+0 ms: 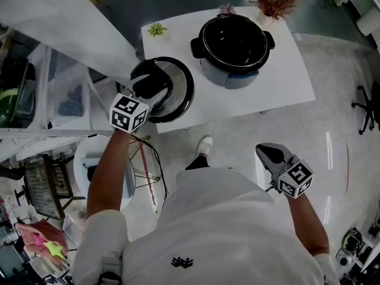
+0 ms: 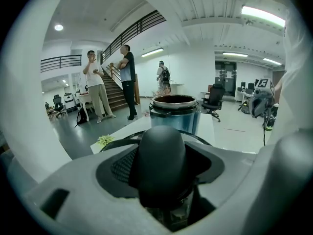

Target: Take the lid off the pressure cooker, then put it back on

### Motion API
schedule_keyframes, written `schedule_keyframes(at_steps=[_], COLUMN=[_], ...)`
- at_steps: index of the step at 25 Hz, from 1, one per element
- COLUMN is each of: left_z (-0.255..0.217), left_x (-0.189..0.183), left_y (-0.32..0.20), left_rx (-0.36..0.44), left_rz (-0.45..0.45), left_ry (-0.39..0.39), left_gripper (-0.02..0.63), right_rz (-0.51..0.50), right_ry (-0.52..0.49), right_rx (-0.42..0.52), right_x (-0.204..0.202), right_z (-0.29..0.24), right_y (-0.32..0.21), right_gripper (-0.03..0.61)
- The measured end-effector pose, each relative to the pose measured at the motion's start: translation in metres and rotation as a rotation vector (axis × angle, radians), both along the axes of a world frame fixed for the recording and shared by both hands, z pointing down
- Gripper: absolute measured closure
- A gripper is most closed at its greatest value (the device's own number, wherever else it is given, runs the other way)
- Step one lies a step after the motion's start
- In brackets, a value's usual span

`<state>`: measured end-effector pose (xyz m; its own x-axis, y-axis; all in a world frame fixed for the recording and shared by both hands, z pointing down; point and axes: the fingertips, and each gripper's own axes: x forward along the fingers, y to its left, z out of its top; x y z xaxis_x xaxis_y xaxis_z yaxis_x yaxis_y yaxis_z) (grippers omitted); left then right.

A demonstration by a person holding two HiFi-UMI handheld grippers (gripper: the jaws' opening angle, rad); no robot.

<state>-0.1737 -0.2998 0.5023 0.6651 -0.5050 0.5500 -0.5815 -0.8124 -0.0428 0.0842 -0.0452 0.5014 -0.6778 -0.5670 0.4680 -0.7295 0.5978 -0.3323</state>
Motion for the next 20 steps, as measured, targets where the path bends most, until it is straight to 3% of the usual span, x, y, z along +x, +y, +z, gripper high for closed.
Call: schedule_keyframes(at_steps=[11,20], left_z=[-0.083,-0.122], left_x=[0.006,0.052], left_y=[-0.005,-0.021], left_rx=[0.018,0.033], left_rz=[0.085,0.219], left_ry=[0.041,0.049], left_gripper=[0.327,0.327], right_rz=[0.011,0.060], right_ry=[-0.016,-0.020], right_rx=[0.010,0.018], right_x=[0.003,0.012], right_z=[0.002,0.004], right_y=[0.004,0.009], right_gripper=[0.565,0.565])
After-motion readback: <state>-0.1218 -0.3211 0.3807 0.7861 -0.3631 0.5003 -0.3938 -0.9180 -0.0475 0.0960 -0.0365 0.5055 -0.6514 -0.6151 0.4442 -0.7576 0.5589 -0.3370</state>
